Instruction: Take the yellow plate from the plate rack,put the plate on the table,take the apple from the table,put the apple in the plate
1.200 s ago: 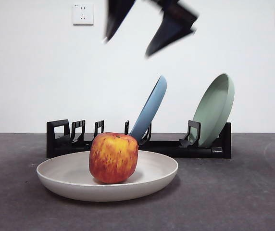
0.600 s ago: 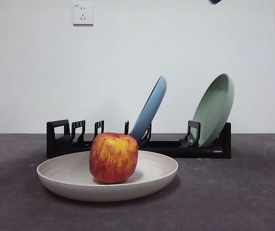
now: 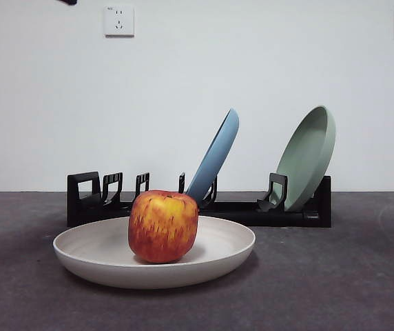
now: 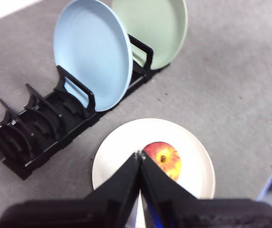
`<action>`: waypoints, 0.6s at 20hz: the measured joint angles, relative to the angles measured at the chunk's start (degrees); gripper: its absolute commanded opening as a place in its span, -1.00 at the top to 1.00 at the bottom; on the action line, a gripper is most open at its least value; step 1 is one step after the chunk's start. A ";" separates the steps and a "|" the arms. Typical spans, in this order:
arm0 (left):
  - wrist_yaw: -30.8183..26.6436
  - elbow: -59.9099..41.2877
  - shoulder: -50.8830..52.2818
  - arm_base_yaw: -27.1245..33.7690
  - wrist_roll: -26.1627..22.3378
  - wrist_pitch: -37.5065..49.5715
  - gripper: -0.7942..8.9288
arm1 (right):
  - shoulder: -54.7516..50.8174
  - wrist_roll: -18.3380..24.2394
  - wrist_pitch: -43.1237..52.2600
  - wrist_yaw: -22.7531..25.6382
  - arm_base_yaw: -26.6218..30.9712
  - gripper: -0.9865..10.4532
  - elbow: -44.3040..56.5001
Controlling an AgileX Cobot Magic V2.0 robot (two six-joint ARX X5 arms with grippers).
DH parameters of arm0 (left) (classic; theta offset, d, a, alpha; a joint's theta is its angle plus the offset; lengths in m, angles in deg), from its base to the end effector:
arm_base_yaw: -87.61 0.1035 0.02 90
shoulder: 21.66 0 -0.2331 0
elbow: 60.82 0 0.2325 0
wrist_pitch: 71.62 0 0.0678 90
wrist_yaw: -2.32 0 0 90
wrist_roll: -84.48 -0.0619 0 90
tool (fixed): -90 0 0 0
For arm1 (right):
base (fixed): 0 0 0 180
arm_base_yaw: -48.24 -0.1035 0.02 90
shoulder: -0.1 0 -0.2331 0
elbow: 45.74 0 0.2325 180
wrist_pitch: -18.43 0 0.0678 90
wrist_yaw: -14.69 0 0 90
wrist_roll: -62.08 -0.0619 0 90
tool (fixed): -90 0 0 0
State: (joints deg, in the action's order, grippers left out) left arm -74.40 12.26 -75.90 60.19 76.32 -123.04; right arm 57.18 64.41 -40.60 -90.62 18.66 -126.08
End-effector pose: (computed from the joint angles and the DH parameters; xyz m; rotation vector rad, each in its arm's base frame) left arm 0.1814 -0.1101 0.2988 0.2041 0.5263 -0.7312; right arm 0.1749 0.1181 0.3165 -0.1168 0.6198 0.7704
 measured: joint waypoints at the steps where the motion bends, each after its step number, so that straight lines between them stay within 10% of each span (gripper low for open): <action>1: -1.16 -3.48 2.45 0.00 1.31 2.82 0.85 | -1.81 -0.66 2.78 0.07 0.00 0.84 2.89; 12: -6.32 -29.70 23.30 0.02 13.46 14.60 0.85 | -13.99 -9.07 20.26 3.69 -0.81 0.83 30.82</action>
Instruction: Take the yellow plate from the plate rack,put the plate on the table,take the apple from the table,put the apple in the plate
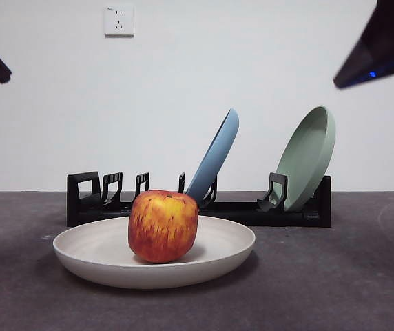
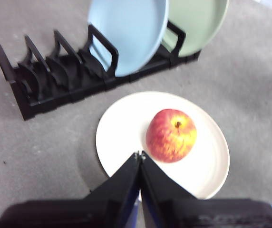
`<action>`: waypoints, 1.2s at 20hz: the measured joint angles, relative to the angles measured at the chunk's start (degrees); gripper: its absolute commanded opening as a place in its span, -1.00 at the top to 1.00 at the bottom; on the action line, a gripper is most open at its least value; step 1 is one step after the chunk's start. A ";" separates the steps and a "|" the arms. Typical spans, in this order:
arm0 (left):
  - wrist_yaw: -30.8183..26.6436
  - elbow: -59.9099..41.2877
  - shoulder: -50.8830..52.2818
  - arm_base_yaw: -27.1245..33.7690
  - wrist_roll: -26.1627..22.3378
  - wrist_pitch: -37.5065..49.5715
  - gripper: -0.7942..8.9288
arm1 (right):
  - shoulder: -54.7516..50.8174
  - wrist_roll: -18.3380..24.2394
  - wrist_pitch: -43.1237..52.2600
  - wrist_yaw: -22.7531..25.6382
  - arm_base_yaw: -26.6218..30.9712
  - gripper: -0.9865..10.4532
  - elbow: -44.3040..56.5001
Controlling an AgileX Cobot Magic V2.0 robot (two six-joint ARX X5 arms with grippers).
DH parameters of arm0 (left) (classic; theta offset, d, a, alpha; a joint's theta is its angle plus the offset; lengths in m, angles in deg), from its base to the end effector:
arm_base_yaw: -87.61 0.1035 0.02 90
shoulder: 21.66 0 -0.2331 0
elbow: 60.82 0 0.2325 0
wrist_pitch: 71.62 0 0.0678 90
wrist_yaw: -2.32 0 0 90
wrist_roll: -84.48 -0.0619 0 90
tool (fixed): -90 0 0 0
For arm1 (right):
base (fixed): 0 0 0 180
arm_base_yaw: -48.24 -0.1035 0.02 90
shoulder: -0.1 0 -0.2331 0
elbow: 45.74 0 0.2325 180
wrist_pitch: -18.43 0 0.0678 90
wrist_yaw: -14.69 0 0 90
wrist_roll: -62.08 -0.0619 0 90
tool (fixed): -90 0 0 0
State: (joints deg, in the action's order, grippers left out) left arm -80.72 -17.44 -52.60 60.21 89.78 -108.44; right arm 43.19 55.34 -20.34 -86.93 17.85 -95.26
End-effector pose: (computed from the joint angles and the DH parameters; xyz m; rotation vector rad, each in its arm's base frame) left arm 0.1429 -0.0825 0.2201 -0.0118 0.4518 -0.5701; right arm 0.1570 0.1065 0.2201 0.0153 0.6100 0.6783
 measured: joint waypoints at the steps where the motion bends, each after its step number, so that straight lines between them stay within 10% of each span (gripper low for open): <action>1: 0.00 0.02 0.02 0.00 0.37 0.15 0.85 | 0.31 -0.13 0.33 1.25 -0.02 0.83 0.00; 17: -0.61 0.02 4.52 1.11 0.74 -1.29 0.84 | 0.46 -0.37 0.72 1.36 0.02 0.83 0.00; 24: -0.66 -2.51 20.28 17.38 -9.57 2.43 0.84 | 0.44 -0.37 0.72 1.36 0.02 0.83 0.00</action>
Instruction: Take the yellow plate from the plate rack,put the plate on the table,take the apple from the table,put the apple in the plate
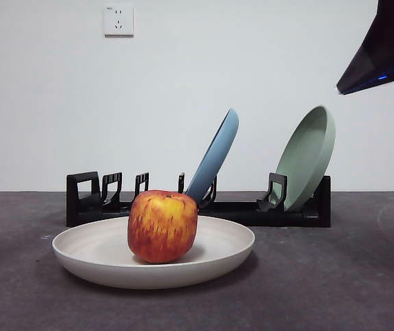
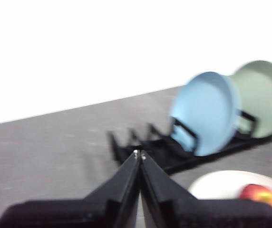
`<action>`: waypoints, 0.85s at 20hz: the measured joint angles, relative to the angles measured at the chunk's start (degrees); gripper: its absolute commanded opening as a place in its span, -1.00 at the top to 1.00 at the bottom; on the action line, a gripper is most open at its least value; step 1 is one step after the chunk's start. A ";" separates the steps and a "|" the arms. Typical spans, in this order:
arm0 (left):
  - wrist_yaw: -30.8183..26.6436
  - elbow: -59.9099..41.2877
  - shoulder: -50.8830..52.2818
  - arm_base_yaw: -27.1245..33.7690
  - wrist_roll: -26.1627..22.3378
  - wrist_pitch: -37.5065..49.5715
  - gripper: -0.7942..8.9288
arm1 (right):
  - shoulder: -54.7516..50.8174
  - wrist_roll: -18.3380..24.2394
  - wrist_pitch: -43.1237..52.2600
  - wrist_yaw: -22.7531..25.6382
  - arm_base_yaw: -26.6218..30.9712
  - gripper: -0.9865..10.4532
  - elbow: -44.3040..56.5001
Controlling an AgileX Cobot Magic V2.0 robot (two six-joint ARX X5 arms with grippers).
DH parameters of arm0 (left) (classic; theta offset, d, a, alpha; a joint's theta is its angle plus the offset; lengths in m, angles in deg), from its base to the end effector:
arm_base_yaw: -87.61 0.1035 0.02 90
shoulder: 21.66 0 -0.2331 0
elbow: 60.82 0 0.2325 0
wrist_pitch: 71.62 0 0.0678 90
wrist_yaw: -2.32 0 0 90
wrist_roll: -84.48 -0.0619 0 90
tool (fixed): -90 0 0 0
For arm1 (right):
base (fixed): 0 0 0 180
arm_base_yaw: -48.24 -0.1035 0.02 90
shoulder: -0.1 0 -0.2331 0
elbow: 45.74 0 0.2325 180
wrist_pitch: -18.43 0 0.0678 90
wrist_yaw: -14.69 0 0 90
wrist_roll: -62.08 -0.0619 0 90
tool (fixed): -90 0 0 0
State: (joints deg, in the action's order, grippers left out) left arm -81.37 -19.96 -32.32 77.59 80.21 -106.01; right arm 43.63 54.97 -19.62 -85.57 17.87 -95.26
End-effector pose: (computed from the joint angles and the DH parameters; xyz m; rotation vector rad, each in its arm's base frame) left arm 0.1178 -0.0277 0.2541 0.0764 0.0627 -0.2875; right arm 0.1595 0.1062 0.2200 0.0161 0.6039 0.6537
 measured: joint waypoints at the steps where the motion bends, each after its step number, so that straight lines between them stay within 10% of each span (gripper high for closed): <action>1: 0.00 -1.84 1.79 2.43 -0.96 0.66 0.84 | 0.00 0.00 0.00 0.00 0.00 0.83 0.00; 17: -0.17 -24.94 10.29 9.86 -2.80 10.95 0.84 | 0.00 0.00 0.00 0.00 0.00 0.83 0.00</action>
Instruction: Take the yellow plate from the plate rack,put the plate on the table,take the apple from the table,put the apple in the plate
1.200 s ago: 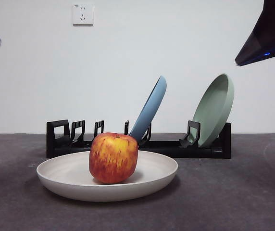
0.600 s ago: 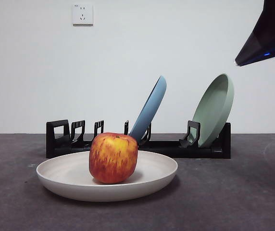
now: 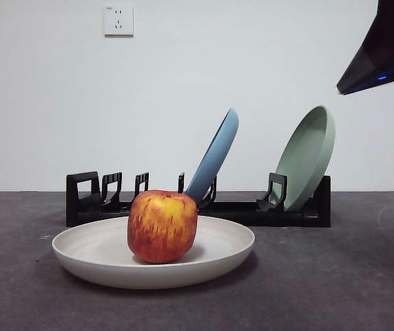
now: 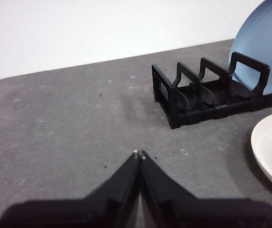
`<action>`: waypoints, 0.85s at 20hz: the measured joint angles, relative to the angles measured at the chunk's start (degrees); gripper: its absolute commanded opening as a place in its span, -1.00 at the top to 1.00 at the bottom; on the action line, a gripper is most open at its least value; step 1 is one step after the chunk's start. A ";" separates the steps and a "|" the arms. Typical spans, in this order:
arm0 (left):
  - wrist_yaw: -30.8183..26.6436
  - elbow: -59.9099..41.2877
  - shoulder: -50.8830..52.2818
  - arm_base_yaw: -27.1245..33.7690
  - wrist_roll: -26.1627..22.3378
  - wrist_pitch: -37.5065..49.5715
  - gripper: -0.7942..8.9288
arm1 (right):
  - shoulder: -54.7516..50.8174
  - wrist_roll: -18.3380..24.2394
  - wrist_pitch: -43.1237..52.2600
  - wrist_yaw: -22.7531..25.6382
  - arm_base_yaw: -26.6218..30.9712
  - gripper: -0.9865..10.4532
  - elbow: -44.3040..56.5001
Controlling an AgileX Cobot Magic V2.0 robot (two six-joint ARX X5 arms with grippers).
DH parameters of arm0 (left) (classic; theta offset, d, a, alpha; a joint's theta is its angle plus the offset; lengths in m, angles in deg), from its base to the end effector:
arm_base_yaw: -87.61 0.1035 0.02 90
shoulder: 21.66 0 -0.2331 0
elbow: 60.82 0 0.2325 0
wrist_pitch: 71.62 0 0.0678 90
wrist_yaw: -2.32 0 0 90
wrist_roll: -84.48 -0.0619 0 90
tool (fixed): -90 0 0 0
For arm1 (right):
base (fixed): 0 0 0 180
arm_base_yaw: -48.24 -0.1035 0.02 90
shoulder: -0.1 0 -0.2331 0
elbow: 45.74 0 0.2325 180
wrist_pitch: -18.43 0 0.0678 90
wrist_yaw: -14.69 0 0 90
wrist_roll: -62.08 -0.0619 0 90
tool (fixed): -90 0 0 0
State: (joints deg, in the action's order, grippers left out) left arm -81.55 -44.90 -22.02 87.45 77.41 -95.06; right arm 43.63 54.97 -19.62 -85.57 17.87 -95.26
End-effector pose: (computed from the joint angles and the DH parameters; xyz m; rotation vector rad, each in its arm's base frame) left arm 0.1390 -0.0070 0.1496 0.1159 0.1305 -0.1179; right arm 0.1595 0.1062 0.2200 0.0161 0.6039 0.6537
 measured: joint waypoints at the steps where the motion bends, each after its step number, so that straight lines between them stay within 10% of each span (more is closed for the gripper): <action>1: 0.00 0.00 0.02 0.00 0.00 -0.13 0.84 | 0.00 0.00 0.00 0.00 0.00 0.83 0.00; 17: 0.00 0.00 0.02 0.00 1.11 -1.73 0.84 | 0.00 0.00 0.00 0.00 0.00 0.83 0.00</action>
State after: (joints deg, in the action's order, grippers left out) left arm -81.55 -44.90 -22.00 87.45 78.53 -96.79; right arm 43.63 54.97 -19.62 -85.57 17.87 -95.26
